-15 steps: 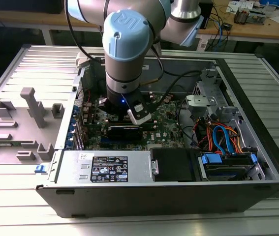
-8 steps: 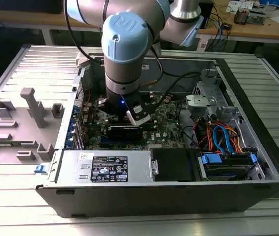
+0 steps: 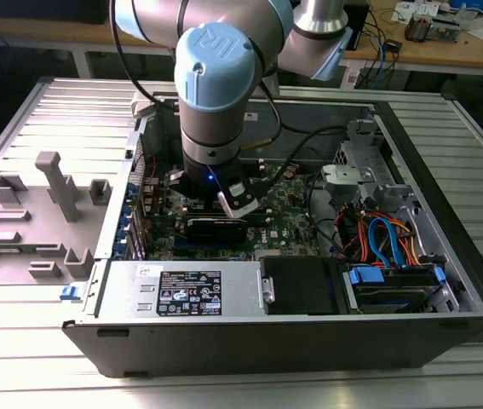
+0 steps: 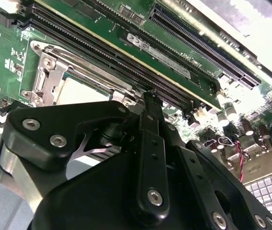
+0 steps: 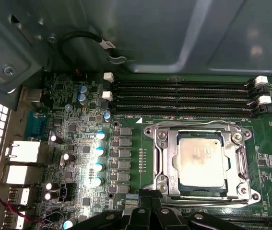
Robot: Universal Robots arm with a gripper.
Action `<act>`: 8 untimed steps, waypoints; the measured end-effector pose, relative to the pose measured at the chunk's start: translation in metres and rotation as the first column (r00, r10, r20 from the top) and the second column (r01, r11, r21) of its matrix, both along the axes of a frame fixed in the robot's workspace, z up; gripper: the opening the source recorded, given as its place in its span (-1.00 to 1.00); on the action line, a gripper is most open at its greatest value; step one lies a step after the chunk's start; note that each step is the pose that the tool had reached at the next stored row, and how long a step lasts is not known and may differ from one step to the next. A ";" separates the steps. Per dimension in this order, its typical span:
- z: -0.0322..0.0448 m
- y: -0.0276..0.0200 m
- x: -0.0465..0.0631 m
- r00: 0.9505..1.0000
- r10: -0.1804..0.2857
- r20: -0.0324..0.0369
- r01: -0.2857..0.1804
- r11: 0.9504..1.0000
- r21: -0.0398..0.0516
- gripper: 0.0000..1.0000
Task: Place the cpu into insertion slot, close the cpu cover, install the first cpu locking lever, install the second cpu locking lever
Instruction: 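Install the second cpu locking lever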
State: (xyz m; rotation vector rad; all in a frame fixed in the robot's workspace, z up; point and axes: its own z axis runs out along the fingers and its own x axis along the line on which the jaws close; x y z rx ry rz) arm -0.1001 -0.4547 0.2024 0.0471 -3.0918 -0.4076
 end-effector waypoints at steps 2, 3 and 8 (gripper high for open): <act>-0.0001 0.0003 -0.001 1.000 -0.003 0.000 0.003 1.000 0.000 -0.79; -0.0003 0.0004 -0.001 1.000 -0.004 0.000 0.004 1.000 0.000 -0.79; -0.0020 0.0012 -0.003 1.000 -0.016 0.000 0.016 1.000 0.001 -0.79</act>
